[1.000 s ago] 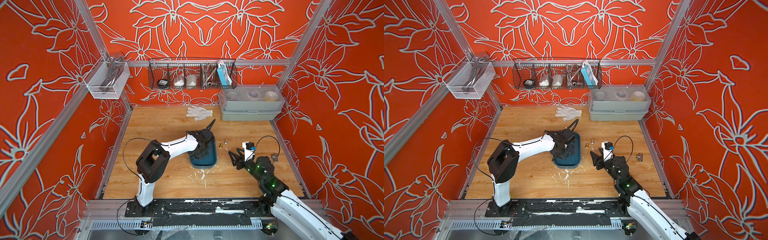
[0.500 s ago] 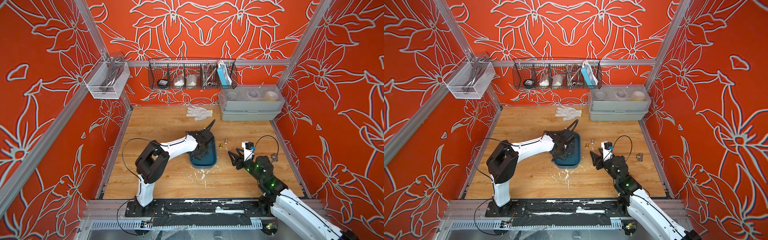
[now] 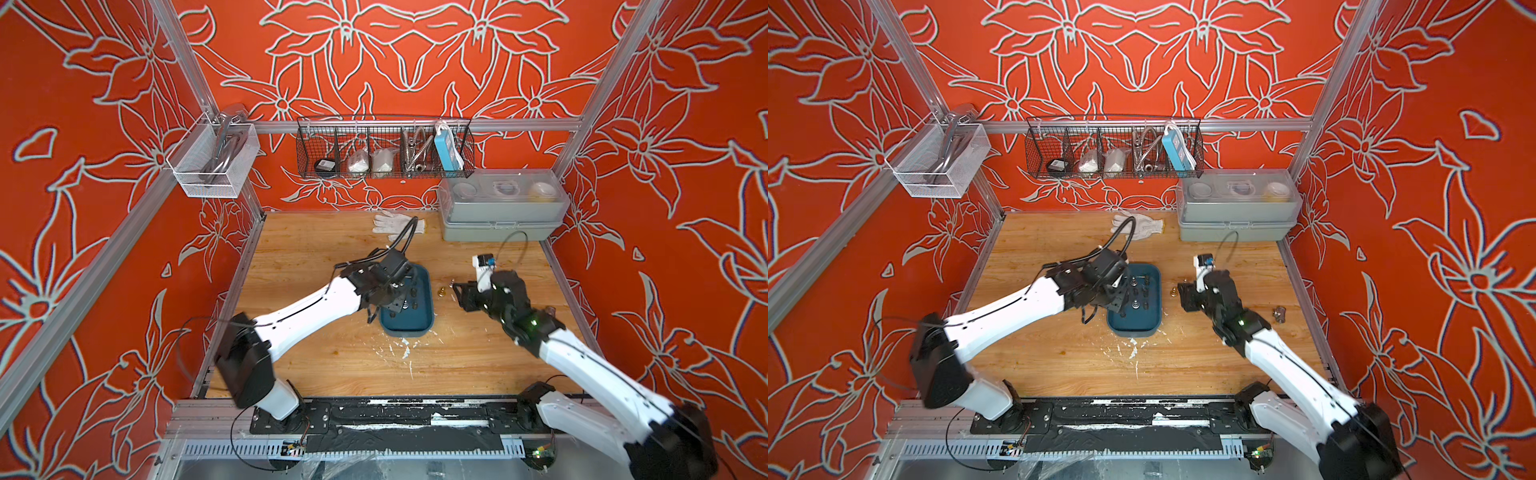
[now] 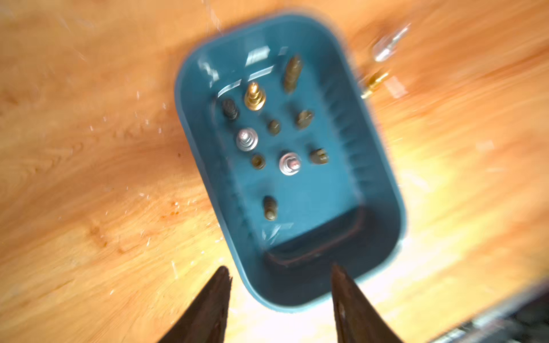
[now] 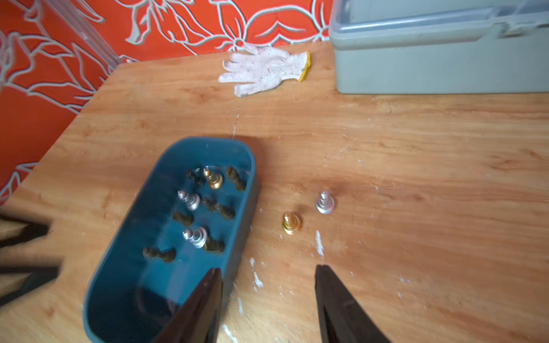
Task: Put the chess pieces into the storage box
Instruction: Place the chess piece in the storage box, then pick up the chess piece at the center of the board.
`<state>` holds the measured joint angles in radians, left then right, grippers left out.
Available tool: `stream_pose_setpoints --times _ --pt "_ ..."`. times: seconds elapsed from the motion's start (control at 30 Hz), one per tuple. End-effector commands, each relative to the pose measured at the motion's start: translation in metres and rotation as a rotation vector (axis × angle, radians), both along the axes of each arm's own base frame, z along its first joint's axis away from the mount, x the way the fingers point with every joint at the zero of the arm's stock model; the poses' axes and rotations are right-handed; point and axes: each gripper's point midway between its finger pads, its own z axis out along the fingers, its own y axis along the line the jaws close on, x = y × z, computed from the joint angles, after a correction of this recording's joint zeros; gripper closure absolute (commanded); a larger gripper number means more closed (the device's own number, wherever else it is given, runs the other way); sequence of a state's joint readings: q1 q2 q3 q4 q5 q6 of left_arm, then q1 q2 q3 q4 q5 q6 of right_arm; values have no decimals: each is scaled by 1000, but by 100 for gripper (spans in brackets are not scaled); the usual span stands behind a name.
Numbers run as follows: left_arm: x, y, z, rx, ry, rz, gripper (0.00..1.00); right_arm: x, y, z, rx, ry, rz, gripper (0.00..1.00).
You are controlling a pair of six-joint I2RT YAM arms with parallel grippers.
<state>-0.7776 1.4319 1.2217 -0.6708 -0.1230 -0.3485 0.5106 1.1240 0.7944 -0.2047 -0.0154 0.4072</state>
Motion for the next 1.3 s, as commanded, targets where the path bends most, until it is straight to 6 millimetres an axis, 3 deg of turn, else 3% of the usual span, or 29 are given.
stream_pose_setpoints --times 0.0,0.17,0.43,0.87,1.13,1.27 --pt "-16 -10 16 -193 -101 -80 42 -8 -9 -47 -167 310 -32 51" --pt "-42 9 25 -325 -197 -90 34 14 -3 -68 -287 443 -38 56" --pt "-62 20 21 -314 -177 -131 34 32 -2 -96 -421 536 -25 62" --pt "-62 13 6 -325 -146 -147 34 45 16 -133 -453 610 33 62" --pt "-61 17 1 -307 -144 -131 34 47 25 -138 -445 617 47 78" --pt "-61 18 0 -301 -144 -124 33 44 26 -141 -445 628 53 78"
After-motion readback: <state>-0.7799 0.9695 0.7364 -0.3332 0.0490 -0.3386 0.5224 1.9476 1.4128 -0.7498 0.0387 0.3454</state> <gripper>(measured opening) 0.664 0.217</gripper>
